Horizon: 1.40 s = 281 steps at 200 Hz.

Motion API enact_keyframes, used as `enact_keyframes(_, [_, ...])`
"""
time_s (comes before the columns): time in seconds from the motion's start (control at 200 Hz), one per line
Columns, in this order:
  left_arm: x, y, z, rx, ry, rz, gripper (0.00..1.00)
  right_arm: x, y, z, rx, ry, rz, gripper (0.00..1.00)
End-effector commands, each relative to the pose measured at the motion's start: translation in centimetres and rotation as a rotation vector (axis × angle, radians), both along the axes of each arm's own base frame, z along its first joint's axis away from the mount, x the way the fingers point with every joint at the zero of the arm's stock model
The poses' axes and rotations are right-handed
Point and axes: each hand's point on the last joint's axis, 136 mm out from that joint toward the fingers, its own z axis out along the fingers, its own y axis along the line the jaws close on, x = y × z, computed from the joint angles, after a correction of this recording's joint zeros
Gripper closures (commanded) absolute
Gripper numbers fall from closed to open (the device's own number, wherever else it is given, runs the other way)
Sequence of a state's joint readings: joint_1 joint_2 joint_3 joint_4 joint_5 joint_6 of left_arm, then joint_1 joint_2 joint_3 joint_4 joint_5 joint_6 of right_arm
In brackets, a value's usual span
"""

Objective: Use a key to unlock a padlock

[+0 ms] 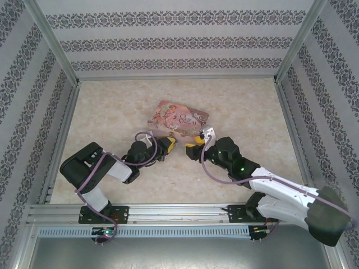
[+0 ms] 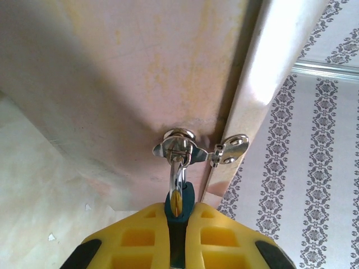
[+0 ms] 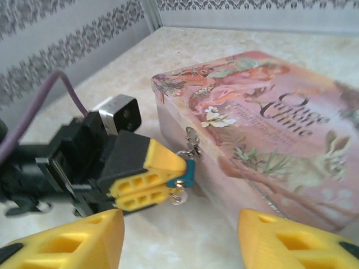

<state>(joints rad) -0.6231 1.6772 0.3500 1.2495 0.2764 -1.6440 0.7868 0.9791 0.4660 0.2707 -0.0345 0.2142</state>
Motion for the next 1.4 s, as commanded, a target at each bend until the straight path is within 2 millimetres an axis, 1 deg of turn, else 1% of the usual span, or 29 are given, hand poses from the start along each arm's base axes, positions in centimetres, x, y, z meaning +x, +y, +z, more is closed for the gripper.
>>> enact_keyframes(0.0, [-0.9,-0.5,1.4,-0.049,0.000,-0.019,0.93,-0.2,-0.7,0.6,-0.273,-0.210,0.052,0.39])
enact_keyframes(0.1, [-1.2,-0.5,1.7,-0.045,0.009,-0.019,0.93,-0.8,-0.4,1.5,-0.410,-0.361,0.124,0.37])
enact_keyframes(0.17, [-1.5,-0.5,2.1,-0.035,0.011,-0.021,0.93,-1.0,-0.3,1.8,-0.489,-0.440,0.167,0.31])
enact_keyframes(0.285, [-1.8,-0.4,2.8,-0.011,0.010,-0.022,0.93,-1.3,-0.2,1.9,-0.576,-0.504,0.223,0.16])
enact_keyframes(0.305, [-1.9,-0.4,3.0,-0.008,0.007,-0.022,0.93,-1.3,-0.2,1.9,-0.586,-0.510,0.233,0.12])
enact_keyframes(0.33, [-1.9,-0.3,3.1,-0.001,0.007,-0.020,0.93,-1.3,-0.2,2.0,-0.595,-0.518,0.236,0.03])
enact_keyframes(0.34, [-2.0,-0.2,3.1,0.001,0.007,-0.019,0.93,-1.3,-0.2,2.1,-0.597,-0.521,0.237,0.02])
enact_keyframes(0.455, [-2.3,0.3,3.7,0.030,0.001,-0.010,0.94,-1.3,0.1,2.7,-0.600,-0.541,0.252,0.02])
enact_keyframes(0.57, [-2.5,0.8,4.2,0.056,0.001,-0.001,0.94,-2.2,1.0,2.7,-0.610,-0.543,0.334,0.02])
enact_keyframes(0.6, [-2.6,0.9,4.4,0.059,0.000,-0.001,0.94,-2.4,1.3,2.4,-0.626,-0.544,0.356,0.04])
enact_keyframes(0.68, [-2.6,1.1,4.8,0.066,-0.002,0.008,0.95,-2.8,1.8,1.5,-0.699,-0.572,0.411,0.14])
enact_keyframes(0.72, [-2.7,1.3,5.0,0.069,-0.002,0.012,0.96,-2.8,2.0,1.1,-0.738,-0.592,0.422,0.17])
enact_keyframes(0.959, [-2.7,1.9,6.0,0.078,-0.016,0.038,0.98,-3.0,4.2,-0.1,-0.837,-0.646,0.503,0.24])
enact_keyframes(1.194, [-2.7,2.0,6.4,0.065,-0.019,0.046,0.99,-2.6,6.5,-0.9,-0.840,-0.636,0.539,0.37])
enact_keyframes(1.299, [-2.7,2.0,6.5,0.063,-0.021,0.048,1.00,-2.4,7.2,-1.2,-0.838,-0.633,0.547,0.39])
enact_keyframes(1.399, [-2.7,2.1,6.5,0.065,-0.019,0.052,1.00,-2.2,7.7,-1.4,-0.830,-0.622,0.552,0.44])
